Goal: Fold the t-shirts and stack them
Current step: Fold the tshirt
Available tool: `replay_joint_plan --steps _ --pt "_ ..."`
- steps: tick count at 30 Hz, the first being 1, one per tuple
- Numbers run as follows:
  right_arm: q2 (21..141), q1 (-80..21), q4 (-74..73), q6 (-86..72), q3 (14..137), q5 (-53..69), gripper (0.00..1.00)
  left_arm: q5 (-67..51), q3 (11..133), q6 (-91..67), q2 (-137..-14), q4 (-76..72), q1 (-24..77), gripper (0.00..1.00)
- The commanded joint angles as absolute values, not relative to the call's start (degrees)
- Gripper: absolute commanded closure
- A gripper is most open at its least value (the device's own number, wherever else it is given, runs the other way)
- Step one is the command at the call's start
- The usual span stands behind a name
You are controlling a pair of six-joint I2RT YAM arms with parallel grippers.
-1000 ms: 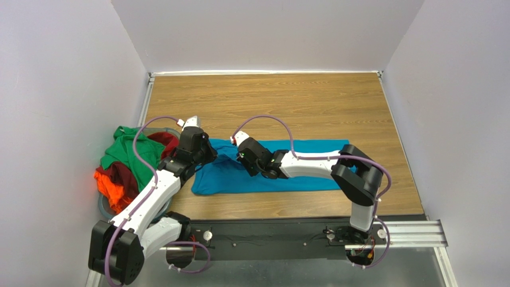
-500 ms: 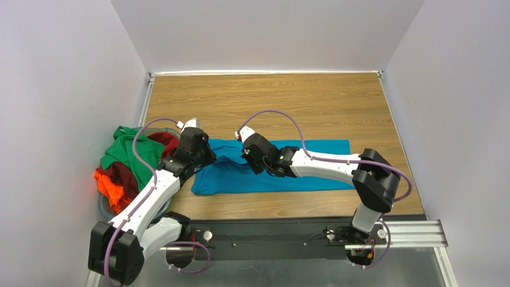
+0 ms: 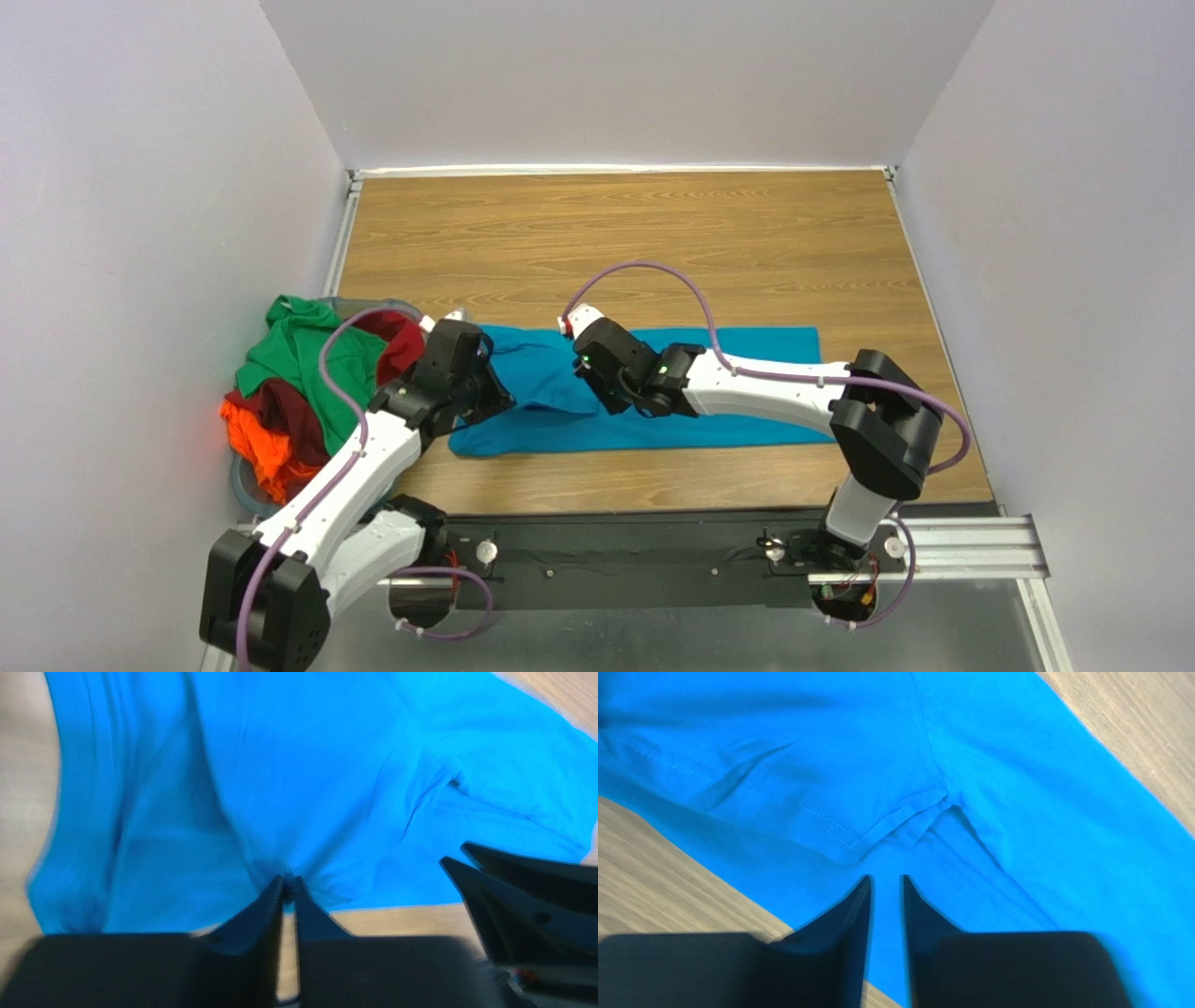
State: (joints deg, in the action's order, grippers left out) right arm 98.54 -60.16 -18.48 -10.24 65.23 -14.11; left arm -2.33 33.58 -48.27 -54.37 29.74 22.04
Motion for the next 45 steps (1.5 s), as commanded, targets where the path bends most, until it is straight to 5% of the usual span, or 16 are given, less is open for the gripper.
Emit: replay_joint_plan --steps 1,7,9,11,18,27,38,45 --pt "96.0 -60.3 -20.5 -12.8 62.4 -13.0 0.64 -4.4 29.7 -54.8 -48.3 35.8 23.5 0.72" --pt "93.8 -60.2 -20.6 -14.7 61.7 -15.2 0.39 -1.2 32.0 -57.9 -41.5 39.9 23.7 0.08" --pt "92.8 -60.2 -20.6 -14.9 61.6 -16.1 0.29 -1.0 32.8 -57.5 -41.7 39.1 23.7 0.03" --pt "91.1 -60.2 -20.6 -16.3 61.4 -18.8 0.00 -1.2 34.0 -56.1 -43.0 37.7 23.7 0.03" --pt "88.2 -59.8 -20.7 -19.2 61.0 -26.5 0.00 -1.9 37.9 -50.3 -54.2 28.7 23.7 0.02" --pt "93.2 -58.8 -20.7 -30.4 63.9 -11.3 0.02 -2.8 36.6 -47.9 -66.2 11.4 23.6 0.02" --pt "102.1 -57.6 -20.7 -40.7 66.9 -10.2 0.45 -6.0 32.4 -46.3 -74.4 3.9 23.4 0.02" --pt "106.6 -57.5 -20.7 -41.0 69.0 -10.6 0.50 -3.9 30.7 -46.5 -74.1 4.2 23.2 0.02"
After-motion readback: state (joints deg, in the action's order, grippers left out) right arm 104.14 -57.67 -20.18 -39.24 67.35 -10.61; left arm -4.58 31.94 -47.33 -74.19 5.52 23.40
